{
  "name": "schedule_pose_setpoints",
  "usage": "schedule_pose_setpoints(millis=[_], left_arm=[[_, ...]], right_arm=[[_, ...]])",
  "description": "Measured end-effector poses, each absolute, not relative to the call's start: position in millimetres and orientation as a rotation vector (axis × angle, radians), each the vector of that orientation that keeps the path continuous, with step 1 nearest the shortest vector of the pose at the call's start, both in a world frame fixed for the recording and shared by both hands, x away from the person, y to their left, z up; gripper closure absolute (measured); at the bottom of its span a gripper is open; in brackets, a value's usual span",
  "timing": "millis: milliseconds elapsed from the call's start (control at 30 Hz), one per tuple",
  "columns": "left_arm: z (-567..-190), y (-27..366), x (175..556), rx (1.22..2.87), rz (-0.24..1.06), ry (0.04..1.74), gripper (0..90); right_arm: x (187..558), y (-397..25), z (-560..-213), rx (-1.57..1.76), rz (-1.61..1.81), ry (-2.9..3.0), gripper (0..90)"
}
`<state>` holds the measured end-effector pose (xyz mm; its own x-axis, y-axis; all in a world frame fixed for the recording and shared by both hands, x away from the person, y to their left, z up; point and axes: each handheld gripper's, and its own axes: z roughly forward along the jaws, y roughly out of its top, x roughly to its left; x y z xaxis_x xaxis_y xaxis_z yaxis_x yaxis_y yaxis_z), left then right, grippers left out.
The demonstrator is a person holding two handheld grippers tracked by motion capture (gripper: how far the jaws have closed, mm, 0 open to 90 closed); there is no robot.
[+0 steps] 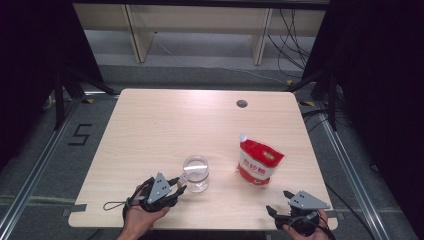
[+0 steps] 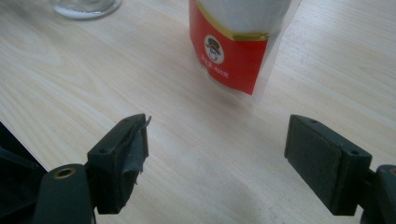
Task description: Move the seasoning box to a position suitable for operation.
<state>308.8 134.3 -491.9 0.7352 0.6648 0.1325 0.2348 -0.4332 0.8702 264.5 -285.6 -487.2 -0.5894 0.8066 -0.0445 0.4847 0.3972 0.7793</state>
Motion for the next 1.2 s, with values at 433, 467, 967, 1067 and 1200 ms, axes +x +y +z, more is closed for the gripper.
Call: schedule_pose_setpoints(millis=[433, 467, 967, 1067, 1200], left_arm=[[-493, 150, 319, 1.993, 0.625, 0.704, 70.4], [-493, 152, 321, 1.982, 0.629, 0.716, 70.6], [-496, 158, 342, 1.932, 0.683, 0.783, 75.0], [-497, 157, 341, 1.923, 0.662, 0.786, 75.0], [-496, 152, 336, 1.915, 0.627, 0.761, 74.6]], right_arm=[[265, -285, -488, 1.076, 1.061, 2.26, 23.0], [265, -284, -487, 1.085, 1.055, 2.271, 23.0], [265, -283, -488, 1.083, 1.046, 2.274, 23.6], [265, -283, -488, 1.084, 1.047, 2.282, 23.8], [265, -283, -488, 1.062, 1.04, 2.279, 24.0]])
